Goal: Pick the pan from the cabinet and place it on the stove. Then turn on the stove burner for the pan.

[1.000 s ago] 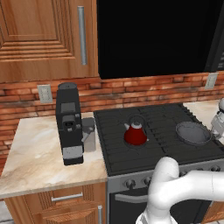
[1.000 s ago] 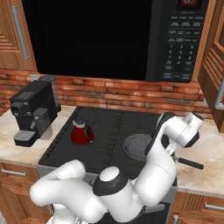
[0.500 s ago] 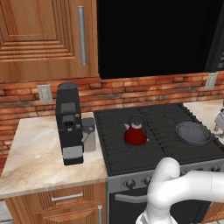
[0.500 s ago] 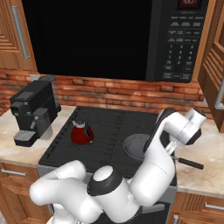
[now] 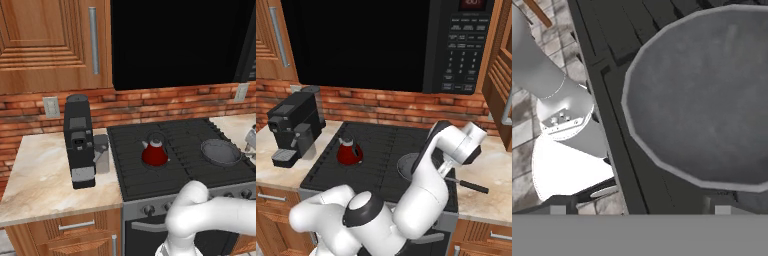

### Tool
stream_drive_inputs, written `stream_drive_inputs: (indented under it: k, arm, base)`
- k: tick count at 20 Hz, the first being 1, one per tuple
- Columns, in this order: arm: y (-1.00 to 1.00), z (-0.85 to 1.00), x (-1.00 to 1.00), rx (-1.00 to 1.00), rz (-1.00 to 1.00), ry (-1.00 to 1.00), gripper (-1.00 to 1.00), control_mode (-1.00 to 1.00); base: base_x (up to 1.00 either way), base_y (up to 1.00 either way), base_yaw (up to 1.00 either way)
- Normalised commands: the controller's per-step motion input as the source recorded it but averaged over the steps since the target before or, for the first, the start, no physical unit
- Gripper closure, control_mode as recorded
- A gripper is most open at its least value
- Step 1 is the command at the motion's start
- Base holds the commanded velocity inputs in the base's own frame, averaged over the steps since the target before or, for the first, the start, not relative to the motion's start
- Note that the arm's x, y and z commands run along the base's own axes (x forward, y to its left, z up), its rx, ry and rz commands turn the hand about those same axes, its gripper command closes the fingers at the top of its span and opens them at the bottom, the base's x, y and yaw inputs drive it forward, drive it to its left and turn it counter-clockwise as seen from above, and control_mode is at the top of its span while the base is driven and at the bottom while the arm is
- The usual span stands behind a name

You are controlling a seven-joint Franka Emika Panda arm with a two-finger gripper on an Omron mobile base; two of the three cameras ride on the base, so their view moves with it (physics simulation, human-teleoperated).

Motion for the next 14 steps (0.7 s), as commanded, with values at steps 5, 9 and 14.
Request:
stream_drive_inputs:
  k: [5, 9, 14]
  arm:
    - [0.42, 0.08, -0.33, 0.00, 0.00, 0.00, -1.00, -1.00]
    - [0.40, 0.10, -0.36, 0.00, 0.00, 0.00, -1.00, -1.00]
    - [0.36, 0.13, -0.43, 0.00, 0.00, 0.00, -1.00, -1.00]
  base:
    - [0.00, 0.00, 0.00]
    - [0.00, 0.00, 0.00]
    - [0.00, 0.00, 0.00]
